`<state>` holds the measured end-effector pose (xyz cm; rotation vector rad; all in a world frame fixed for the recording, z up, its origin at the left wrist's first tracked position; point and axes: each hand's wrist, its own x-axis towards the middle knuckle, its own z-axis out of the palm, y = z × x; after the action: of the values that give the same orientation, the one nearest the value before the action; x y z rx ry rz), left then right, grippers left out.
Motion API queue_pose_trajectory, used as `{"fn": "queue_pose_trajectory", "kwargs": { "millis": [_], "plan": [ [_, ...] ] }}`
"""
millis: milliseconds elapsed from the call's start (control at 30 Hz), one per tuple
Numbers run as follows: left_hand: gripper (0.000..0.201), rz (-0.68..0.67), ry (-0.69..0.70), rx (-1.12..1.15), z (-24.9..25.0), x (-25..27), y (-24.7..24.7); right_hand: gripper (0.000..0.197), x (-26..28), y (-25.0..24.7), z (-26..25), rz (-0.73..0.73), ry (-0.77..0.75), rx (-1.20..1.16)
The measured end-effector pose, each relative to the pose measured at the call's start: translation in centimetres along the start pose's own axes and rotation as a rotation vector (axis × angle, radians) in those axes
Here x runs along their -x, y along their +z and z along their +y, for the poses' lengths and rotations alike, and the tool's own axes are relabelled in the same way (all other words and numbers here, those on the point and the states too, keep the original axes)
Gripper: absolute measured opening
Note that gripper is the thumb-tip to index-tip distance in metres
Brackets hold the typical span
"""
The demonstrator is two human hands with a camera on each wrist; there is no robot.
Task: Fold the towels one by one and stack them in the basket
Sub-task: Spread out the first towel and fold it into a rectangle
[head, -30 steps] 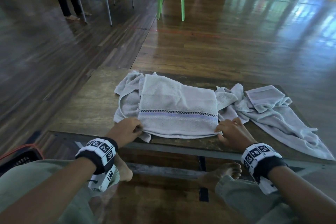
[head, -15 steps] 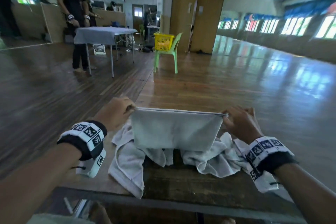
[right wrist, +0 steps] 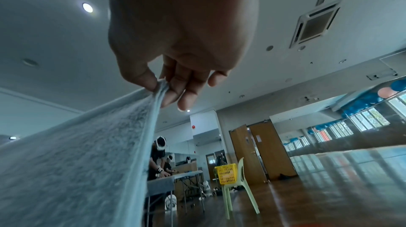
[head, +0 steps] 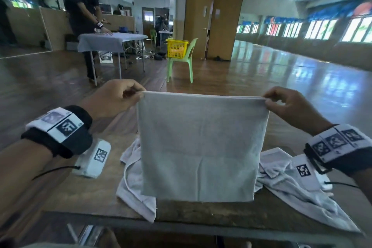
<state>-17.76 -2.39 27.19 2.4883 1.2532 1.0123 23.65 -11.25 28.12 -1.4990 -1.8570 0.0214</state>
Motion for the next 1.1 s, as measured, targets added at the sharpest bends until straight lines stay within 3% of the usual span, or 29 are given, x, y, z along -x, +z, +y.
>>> {"fn": "queue_pose_trajectory", "kwargs": {
  "millis": [233, 300, 400, 533, 633, 700, 800, 833, 933, 1100],
  "plan": [
    [0.013, -0.334, -0.141, -0.152, -4.4, 1.5, 7.5, 0.004, 2.1, 7.2, 7.7, -0.357, 0.192, 0.135],
    [0.015, -0.374, -0.162, -0.17, -5.6, 1.7, 9.4, 0.005, 2.3, 9.1, 9.1, -0.371, 0.224, 0.135],
    [0.015, -0.326, -0.136, -0.214, -6.7, 1.6, 11.4, 0.017, 2.4, 11.1, 10.4, -0.273, 0.25, 0.117],
    [0.017, -0.188, -0.087, -0.203, -7.3, 2.3, 13.2, 0.008, 3.6, 12.8, 11.2, -0.157, 0.172, 0.143],
    [0.009, -0.133, -0.011, -0.21, -6.7, 4.7, 14.1, 0.012, 6.5, 14.1, 11.5, -0.101, -0.025, 0.228],
    [0.01, -0.207, 0.066, -0.179, -6.6, 7.2, 15.0, 0.016, 8.8, 14.8, 11.7, -0.148, -0.124, 0.281],
    [0.011, -0.402, 0.117, -0.221, -7.1, 11.6, 17.2, 0.007, 12.2, 15.9, 12.7, -0.286, -0.273, 0.361],
    [0.011, -0.455, 0.13, -0.239, -7.2, 13.0, 18.1, 0.015, 13.3, 16.4, 13.1, -0.332, -0.3, 0.399],
    [0.008, -0.51, 0.208, -0.286, -7.1, 16.9, 20.6, 0.036, 15.9, 17.8, 14.2, -0.43, -0.266, 0.461],
    [0.016, -0.435, 0.212, -0.328, -8.0, 20.0, 22.4, 0.035, 18.0, 19.2, 14.4, -0.535, -0.192, 0.384]
  ]
}}
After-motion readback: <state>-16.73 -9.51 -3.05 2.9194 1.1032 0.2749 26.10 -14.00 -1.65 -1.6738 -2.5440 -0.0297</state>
